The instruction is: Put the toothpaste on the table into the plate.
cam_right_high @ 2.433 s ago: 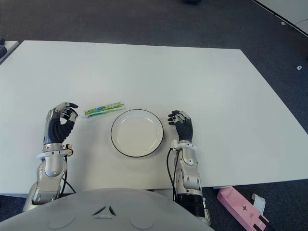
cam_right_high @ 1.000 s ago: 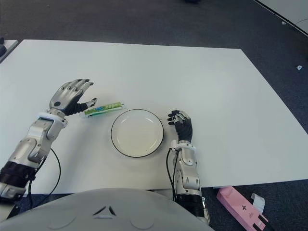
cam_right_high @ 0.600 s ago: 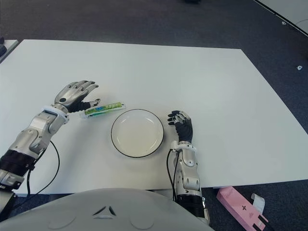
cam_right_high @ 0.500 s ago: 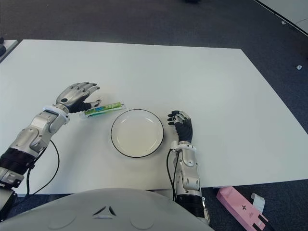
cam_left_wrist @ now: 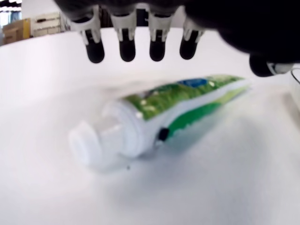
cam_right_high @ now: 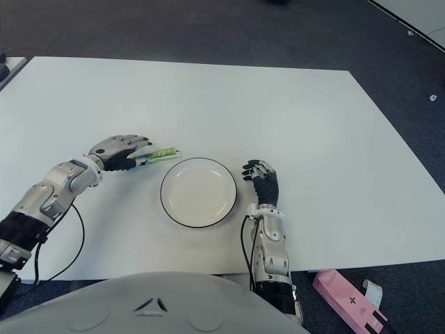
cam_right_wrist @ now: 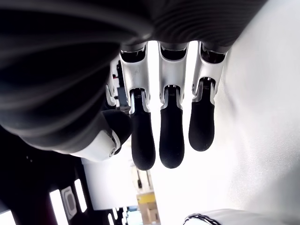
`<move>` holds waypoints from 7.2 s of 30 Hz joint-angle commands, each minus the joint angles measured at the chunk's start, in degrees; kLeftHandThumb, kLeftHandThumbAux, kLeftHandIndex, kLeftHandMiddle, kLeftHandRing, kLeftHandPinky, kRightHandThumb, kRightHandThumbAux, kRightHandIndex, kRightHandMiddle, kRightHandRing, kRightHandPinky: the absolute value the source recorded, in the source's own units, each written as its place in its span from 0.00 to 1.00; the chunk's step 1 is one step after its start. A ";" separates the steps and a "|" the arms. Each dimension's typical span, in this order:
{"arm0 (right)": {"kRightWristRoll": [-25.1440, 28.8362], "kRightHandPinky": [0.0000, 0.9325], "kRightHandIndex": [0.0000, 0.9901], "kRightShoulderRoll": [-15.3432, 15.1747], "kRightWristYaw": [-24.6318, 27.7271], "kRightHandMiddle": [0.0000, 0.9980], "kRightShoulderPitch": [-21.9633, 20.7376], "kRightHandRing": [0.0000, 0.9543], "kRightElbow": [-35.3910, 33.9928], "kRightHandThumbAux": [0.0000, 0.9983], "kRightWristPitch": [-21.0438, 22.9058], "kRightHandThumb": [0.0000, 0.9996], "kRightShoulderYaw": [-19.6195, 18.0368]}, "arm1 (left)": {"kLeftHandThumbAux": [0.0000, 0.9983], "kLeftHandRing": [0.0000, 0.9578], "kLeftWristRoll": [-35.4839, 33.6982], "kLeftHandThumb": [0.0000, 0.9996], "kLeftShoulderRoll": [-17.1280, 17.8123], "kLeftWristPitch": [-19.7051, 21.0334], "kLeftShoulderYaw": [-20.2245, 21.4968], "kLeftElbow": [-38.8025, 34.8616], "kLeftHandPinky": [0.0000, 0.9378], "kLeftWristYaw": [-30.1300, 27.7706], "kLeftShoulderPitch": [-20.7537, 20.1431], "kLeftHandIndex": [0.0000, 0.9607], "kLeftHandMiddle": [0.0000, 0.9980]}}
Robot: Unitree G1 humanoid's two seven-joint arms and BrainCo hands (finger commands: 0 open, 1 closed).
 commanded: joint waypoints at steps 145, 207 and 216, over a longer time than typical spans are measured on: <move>-0.14 0.55 0.44 2.24 -1.48 0.54 6.95 0.54 -0.70 0.72 0.11 0.71 -0.40 | 0.16 0.13 -4.80 0.60 5.86 -0.11 -5.10 -0.65 0.15 -7.99 0.69 0.00 0.13; -0.54 0.56 0.44 2.08 -2.06 0.55 8.53 0.55 -3.01 0.72 1.09 0.71 0.04 | 0.22 0.13 3.74 0.62 1.61 27.70 -6.64 -28.11 0.24 -25.26 16.14 0.00 0.09; -0.23 0.57 0.43 2.18 -1.78 0.55 8.61 0.56 -2.58 0.72 0.25 0.71 0.01 | 0.24 0.16 8.10 0.66 -1.59 33.78 -6.06 -31.15 0.26 -26.13 18.94 0.00 0.10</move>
